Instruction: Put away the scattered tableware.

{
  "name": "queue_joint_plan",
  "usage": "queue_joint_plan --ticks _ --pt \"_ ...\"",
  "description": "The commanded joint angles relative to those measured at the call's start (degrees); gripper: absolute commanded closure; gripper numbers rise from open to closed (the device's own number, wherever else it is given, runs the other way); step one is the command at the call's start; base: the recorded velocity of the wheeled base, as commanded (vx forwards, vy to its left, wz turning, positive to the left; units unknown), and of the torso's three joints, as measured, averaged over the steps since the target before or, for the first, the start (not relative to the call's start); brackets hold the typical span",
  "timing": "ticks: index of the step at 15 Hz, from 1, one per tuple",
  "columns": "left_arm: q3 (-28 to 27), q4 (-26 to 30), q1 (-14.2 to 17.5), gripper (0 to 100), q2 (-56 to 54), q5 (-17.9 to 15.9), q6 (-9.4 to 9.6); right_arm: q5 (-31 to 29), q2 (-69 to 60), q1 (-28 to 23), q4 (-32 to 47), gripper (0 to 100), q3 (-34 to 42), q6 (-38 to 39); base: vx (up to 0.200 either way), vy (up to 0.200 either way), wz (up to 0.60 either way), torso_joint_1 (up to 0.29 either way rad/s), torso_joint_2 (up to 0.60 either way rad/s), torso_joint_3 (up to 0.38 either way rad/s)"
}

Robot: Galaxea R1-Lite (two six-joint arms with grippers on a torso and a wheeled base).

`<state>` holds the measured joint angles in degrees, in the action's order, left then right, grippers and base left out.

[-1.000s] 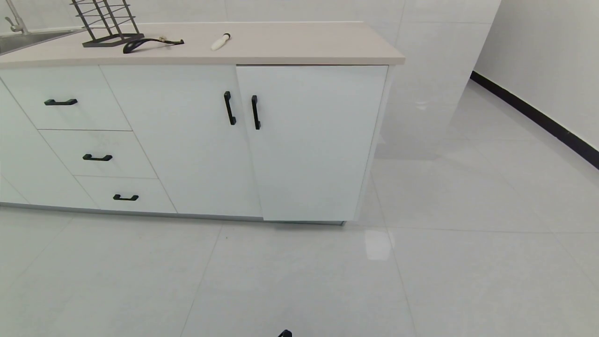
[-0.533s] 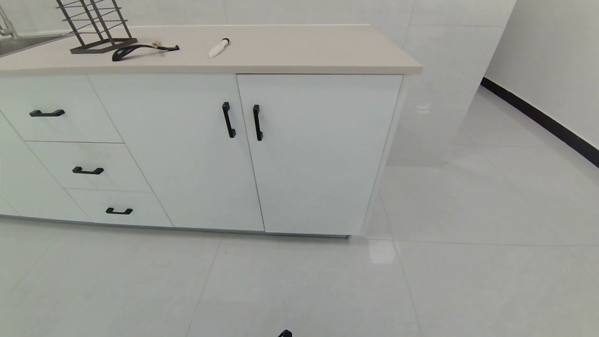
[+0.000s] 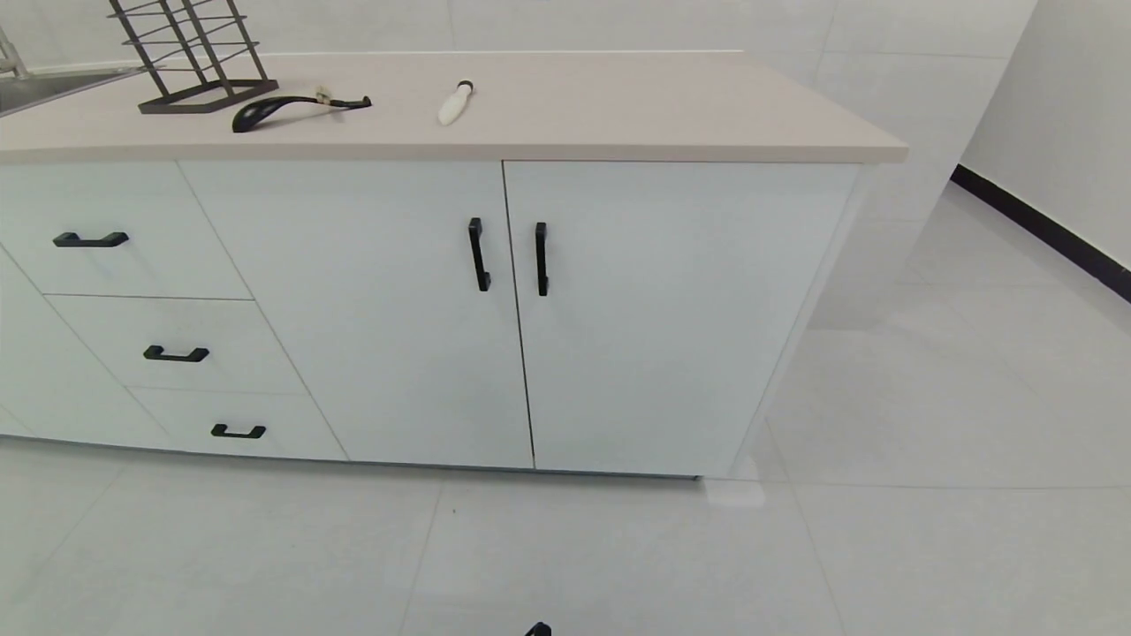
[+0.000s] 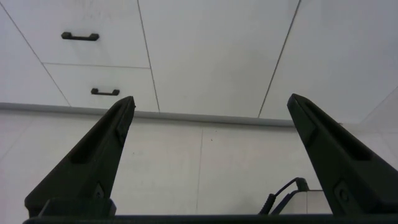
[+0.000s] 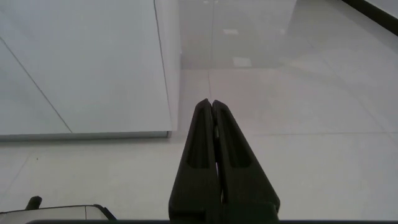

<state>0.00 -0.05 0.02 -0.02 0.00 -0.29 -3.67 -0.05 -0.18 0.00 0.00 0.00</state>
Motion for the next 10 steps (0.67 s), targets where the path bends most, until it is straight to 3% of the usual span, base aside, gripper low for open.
queue_joint_plan --ticks 1,5,10 --pt "0.0 0.0 0.0 0 0.0 0.0 -0.06 -0.1 0.1 0.0 0.0 100 0.0 0.0 0.0 0.2 0.0 0.002 0.0 -0.002" --pt "0.0 0.0 0.0 0 0.0 0.0 -0.06 0.0 0.1 0.0 0.0 100 0.0 0.0 0.0 0.2 0.0 0.001 0.0 0.009" --pt "0.0 0.0 0.0 0 0.0 0.0 -0.06 0.0 0.1 0.0 0.0 100 0.0 0.0 0.2 0.2 0.0 -0.001 0.0 0.004"
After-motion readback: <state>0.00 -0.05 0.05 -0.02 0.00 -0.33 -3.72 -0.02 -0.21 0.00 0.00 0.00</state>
